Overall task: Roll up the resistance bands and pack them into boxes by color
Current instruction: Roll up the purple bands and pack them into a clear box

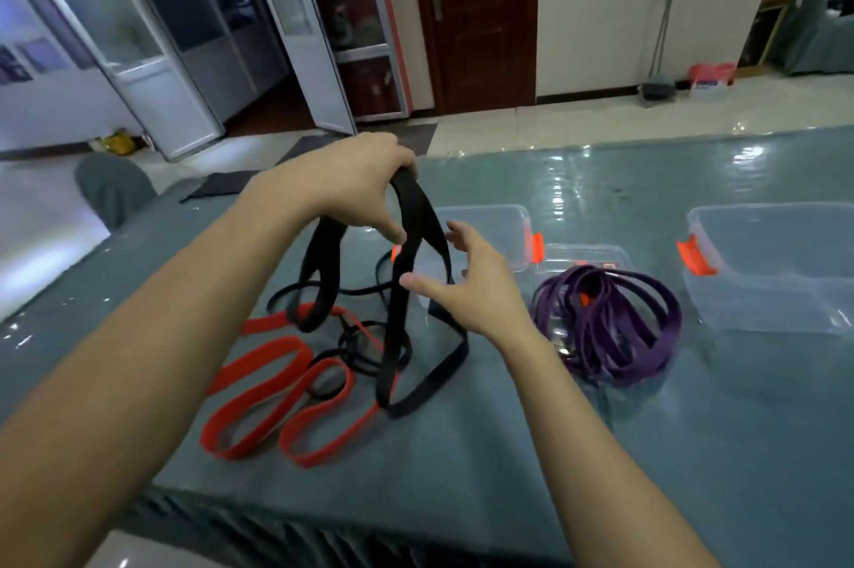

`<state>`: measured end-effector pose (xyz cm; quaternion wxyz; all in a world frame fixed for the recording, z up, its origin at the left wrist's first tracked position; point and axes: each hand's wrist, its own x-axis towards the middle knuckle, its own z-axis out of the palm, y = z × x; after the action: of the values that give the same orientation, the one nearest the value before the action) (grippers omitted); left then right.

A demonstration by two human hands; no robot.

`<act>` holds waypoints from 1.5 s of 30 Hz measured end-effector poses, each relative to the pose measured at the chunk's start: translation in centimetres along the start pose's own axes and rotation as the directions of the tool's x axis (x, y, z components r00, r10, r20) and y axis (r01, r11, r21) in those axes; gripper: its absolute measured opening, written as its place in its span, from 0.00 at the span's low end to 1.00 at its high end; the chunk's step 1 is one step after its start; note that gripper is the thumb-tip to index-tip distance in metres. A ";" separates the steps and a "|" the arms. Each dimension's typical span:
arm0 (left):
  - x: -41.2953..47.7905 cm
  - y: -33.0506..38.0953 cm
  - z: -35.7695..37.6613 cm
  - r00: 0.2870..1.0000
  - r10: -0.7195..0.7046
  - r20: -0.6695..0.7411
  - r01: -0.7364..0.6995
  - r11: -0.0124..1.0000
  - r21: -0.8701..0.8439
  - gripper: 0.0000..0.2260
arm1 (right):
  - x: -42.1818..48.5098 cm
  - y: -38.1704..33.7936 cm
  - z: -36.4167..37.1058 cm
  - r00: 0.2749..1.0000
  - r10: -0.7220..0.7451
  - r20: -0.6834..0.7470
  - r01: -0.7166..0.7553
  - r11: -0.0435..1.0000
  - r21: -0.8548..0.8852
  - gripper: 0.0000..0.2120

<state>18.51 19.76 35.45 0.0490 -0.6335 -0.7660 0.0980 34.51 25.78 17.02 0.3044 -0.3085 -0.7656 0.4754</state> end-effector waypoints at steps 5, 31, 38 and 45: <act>-2.4 -0.4 0.2 0.996 0.069 -0.062 -0.085 0.944 -0.319 0.23 | 0.1 0.9 3.6 0.999 0.011 0.030 -0.010 1.000 -0.028 0.65; -2.6 -0.3 3.4 0.981 0.195 -0.022 -0.118 0.498 -0.859 0.11 | -0.9 -0.9 -6.4 0.992 -0.106 -0.071 0.117 0.976 0.184 0.17; -1.7 4.7 0.1 0.983 -0.005 -0.183 -0.183 -0.074 -0.980 0.12 | -2.0 1.1 -4.6 0.986 -0.066 0.156 0.049 0.993 0.112 0.39; -0.4 5.8 -0.8 0.969 -0.137 -0.206 -0.141 0.377 -0.915 0.12 | -3.2 6.6 2.1 0.981 0.196 0.012 -0.195 0.969 0.154 0.19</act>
<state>24.36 20.45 35.00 -0.2180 -0.5603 -0.6761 -0.4259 36.07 24.60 9.62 0.2805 -0.3587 -0.6919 0.5603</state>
